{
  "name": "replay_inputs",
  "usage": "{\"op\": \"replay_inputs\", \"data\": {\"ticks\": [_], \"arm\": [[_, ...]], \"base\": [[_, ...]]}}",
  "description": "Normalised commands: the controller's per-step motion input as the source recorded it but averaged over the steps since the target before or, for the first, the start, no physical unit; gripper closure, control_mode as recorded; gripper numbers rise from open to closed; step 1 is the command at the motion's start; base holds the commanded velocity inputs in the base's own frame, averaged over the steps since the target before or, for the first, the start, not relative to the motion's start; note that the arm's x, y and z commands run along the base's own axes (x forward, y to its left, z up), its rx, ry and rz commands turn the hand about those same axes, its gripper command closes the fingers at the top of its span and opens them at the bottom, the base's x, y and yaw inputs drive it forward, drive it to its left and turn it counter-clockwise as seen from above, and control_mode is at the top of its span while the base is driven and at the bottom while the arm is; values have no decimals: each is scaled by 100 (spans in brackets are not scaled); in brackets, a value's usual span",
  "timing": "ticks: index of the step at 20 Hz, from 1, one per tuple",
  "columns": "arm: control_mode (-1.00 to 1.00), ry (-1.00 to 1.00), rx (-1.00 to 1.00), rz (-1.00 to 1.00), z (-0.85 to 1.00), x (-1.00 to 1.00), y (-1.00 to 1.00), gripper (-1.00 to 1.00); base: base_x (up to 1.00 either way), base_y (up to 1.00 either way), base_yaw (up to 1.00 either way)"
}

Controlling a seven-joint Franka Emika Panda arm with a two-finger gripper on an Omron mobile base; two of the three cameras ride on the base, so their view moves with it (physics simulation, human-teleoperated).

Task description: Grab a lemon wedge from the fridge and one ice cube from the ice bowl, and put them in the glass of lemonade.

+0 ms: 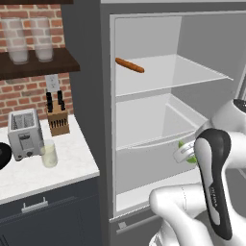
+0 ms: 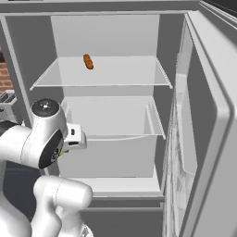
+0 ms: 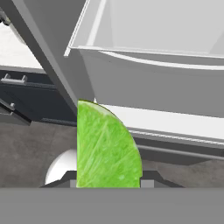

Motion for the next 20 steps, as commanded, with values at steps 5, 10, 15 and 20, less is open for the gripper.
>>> {"op": "replay_inputs", "data": {"ticks": [5, 10, 15, 20], "arm": [[-100, 0, 0, 0, 0, 0, 0, 100], [100, 0, 0, 0, 0, 0, 0, 100], [100, 0, 0, 0, 0, 0, 0, 100], [100, 0, 0, 0, 0, 0, 0, 100]], "base": [[0, 0, 0], [-59, 16, 1], [-73, 89, 2], [-16, 100, -8]]}}
